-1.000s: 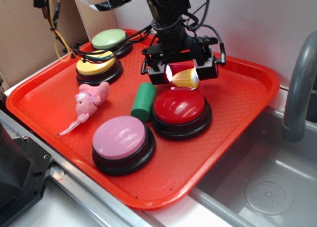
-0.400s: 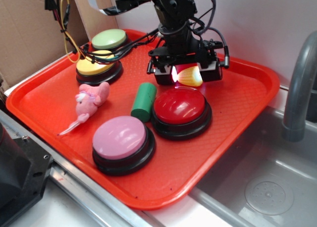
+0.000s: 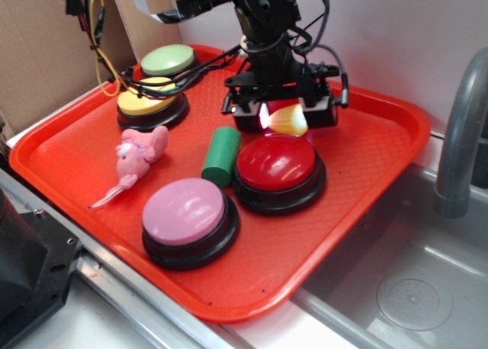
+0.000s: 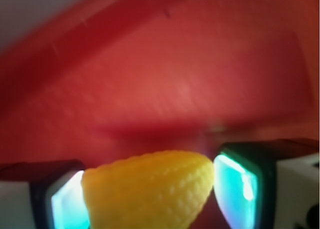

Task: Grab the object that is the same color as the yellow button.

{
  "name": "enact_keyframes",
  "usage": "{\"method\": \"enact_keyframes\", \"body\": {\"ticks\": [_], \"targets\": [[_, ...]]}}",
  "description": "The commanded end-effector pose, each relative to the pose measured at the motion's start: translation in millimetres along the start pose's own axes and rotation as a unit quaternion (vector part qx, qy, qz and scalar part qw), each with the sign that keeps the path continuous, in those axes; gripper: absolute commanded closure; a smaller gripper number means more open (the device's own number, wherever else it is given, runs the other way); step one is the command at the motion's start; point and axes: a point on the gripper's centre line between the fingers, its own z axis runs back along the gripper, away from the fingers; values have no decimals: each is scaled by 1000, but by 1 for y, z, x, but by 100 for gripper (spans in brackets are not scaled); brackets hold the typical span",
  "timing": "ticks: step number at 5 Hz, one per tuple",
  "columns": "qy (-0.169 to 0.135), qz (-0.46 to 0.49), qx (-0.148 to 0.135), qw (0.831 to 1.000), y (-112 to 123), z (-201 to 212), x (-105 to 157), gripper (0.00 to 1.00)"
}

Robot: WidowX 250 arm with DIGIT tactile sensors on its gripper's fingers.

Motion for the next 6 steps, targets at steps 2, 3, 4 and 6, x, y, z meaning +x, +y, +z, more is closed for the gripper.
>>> {"method": "enact_keyframes", "body": {"ticks": [2, 3, 4, 6], "targets": [[-4, -95, -8, 995, 17, 117, 35, 100], [-22, -110, -11, 994, 32, 146, 39, 100], [-36, -113, -29, 993, 54, 176, 46, 100], [-72, -80, -28, 994, 63, 181, 49, 100]]}}
